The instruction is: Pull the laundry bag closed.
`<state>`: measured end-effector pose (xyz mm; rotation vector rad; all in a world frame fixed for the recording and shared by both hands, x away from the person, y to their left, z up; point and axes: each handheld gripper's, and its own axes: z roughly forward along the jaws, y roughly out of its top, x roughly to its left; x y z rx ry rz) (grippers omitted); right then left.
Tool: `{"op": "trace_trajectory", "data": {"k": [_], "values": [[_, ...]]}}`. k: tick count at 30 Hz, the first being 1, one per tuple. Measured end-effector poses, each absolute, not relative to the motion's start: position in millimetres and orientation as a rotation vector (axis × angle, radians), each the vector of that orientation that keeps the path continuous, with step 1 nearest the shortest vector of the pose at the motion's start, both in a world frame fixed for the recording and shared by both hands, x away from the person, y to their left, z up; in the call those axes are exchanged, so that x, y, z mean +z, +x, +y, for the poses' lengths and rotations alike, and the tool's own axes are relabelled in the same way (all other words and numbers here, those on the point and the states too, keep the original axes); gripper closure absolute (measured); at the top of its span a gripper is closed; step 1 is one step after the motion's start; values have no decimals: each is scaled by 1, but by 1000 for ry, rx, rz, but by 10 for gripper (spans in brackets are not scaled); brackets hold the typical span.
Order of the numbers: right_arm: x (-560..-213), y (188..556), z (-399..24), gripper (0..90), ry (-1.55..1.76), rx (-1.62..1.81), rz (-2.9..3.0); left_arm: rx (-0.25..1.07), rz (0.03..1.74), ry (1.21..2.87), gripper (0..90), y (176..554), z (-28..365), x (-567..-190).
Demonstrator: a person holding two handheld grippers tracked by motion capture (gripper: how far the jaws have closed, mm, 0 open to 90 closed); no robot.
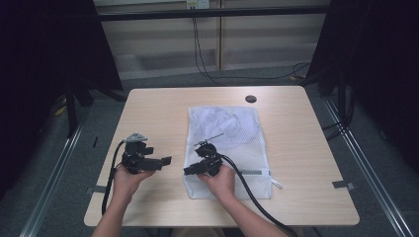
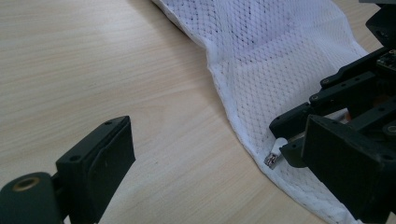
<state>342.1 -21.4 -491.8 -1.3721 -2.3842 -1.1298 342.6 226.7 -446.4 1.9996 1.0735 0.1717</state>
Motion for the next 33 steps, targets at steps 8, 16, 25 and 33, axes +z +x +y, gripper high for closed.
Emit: {"op": "trace_trajectory", "data": {"k": [8, 16, 25, 33], "values": [[-491, 342, -20, 699, -1347, -1127, -2375, 171, 1072, 2007, 93, 343, 227, -447], [-494, 346, -19, 748, -1362, -1109, -2348, 173, 1072, 2000, 95, 342, 226, -447], [-490, 346, -14, 827, -1339, -1101, -2361, 176, 1075, 2004, 97, 342, 227, -447], [-495, 346, -11, 828, -1338, -1080, -2358, 175, 1081, 1995, 97, 341, 229, -447]]}}
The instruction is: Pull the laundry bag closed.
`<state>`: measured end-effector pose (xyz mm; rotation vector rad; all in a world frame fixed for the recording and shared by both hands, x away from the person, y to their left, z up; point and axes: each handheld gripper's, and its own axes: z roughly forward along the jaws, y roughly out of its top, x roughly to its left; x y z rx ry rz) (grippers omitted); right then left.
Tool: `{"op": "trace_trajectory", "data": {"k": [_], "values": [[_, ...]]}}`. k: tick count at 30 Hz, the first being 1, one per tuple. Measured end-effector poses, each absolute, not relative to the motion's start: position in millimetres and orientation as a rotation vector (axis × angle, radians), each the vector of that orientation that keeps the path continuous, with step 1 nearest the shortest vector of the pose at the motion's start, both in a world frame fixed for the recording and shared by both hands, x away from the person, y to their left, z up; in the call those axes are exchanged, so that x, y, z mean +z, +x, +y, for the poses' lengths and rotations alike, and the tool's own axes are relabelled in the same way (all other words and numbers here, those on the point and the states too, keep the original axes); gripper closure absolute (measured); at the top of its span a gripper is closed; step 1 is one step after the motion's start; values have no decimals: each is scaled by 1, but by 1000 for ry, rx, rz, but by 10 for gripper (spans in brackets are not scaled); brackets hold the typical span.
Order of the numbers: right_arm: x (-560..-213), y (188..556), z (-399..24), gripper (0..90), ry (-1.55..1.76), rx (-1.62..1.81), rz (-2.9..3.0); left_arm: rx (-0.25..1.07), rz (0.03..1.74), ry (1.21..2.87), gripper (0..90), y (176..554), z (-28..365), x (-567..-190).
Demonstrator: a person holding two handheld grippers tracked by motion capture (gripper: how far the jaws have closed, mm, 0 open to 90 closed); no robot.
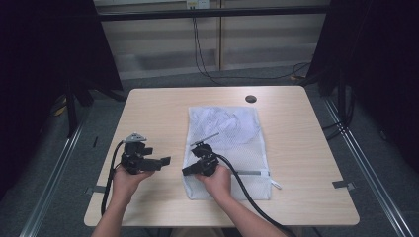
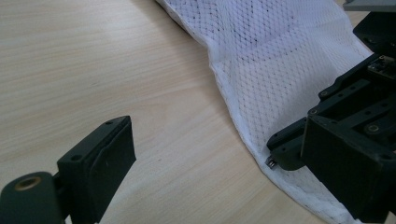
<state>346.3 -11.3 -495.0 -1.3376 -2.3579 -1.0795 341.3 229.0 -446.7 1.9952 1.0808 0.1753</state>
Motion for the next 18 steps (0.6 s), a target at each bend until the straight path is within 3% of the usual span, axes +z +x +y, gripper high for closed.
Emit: {"op": "trace_trajectory", "data": {"k": [15, 18], "values": [[-490, 350, -23, 869, -1329, -1111, -2275, 151, 1075, 1990, 99, 340, 229, -446], [-485, 349, -26, 869, -1333, -1131, -2276, 111, 1041, 1999, 150, 340, 229, -446]]}}
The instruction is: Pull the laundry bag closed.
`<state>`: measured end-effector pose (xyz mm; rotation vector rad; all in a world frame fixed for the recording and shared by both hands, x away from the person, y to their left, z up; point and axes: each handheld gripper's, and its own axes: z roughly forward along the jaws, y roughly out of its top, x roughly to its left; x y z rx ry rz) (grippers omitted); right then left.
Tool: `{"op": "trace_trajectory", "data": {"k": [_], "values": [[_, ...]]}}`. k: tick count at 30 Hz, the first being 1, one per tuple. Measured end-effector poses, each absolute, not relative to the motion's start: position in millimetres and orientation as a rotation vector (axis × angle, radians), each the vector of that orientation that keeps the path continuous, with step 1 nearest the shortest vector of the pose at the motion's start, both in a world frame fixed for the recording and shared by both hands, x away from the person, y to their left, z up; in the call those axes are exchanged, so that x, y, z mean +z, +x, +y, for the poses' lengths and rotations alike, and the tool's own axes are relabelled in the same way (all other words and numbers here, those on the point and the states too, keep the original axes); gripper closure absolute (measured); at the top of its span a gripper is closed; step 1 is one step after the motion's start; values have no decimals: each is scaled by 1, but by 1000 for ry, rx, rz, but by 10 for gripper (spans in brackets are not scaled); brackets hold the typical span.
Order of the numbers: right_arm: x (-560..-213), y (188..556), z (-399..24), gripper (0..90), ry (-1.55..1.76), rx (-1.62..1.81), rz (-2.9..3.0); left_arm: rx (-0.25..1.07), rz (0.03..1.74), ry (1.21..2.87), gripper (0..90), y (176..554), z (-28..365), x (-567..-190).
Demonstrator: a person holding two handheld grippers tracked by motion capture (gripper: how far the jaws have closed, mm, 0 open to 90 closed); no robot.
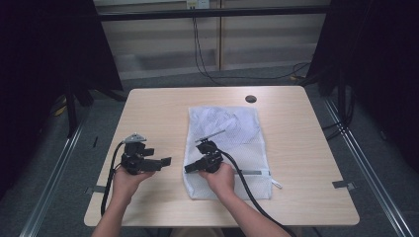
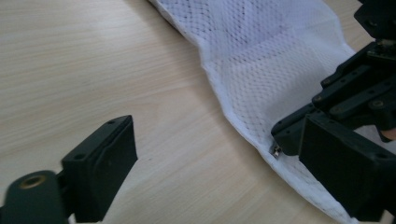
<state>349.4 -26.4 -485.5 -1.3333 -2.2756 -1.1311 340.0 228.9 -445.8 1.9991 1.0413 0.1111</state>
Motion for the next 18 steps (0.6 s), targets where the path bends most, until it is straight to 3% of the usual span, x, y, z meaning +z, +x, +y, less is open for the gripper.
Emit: {"op": "trace_trajectory", "data": {"k": [18], "values": [[-471, 350, -43, 869, -1357, -1212, -2249, -67, 1009, 1984, 208, 337, 211, -454]]}}
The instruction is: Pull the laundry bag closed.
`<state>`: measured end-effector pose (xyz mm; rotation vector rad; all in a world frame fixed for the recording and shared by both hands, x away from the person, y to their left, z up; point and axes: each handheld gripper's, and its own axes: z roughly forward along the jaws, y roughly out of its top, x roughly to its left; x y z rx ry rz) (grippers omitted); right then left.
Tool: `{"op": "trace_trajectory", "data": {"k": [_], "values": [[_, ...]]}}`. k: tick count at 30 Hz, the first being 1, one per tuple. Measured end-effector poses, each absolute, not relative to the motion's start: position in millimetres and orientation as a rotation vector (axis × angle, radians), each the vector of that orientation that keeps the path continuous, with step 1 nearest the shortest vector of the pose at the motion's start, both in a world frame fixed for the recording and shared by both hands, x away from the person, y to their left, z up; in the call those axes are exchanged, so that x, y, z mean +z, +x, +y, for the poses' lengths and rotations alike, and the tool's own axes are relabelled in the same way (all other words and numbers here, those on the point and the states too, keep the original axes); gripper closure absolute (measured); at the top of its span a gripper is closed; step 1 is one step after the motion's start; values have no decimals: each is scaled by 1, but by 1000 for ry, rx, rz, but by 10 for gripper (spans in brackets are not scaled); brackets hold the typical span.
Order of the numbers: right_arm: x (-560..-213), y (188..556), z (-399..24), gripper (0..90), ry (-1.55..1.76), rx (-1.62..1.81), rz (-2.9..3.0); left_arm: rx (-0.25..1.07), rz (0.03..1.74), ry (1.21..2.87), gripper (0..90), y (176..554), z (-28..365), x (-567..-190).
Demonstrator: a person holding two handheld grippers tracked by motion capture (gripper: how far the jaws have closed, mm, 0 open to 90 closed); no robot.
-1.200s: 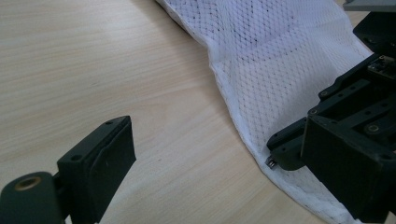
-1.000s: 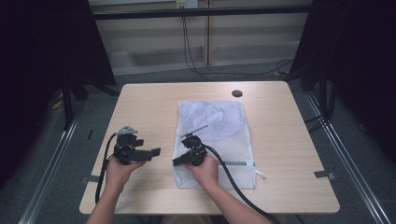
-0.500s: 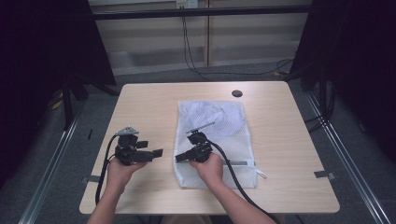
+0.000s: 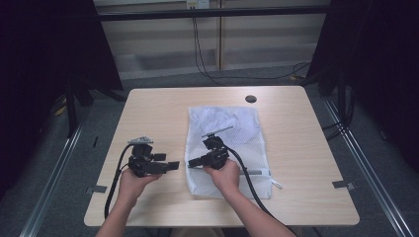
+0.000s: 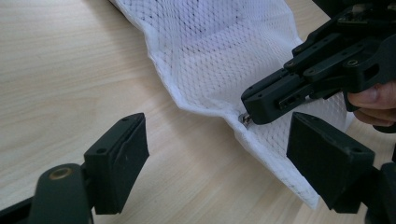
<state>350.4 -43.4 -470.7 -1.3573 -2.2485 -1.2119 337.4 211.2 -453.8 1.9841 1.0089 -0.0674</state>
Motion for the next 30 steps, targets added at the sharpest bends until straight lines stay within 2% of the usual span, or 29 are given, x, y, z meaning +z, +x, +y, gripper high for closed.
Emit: {"op": "trace_trajectory", "data": {"k": [15, 25, 30], "values": [[-467, 350, -45, 869, -1354, -1235, -2243, -185, 987, 2002, 259, 337, 191, -465], [-465, 349, -45, 869, -1348, -1243, -2246, -149, 941, 2009, 305, 334, 182, -471], [-464, 350, -46, 869, -1350, -1242, -2245, -196, 962, 2010, 316, 334, 177, -473]]}}
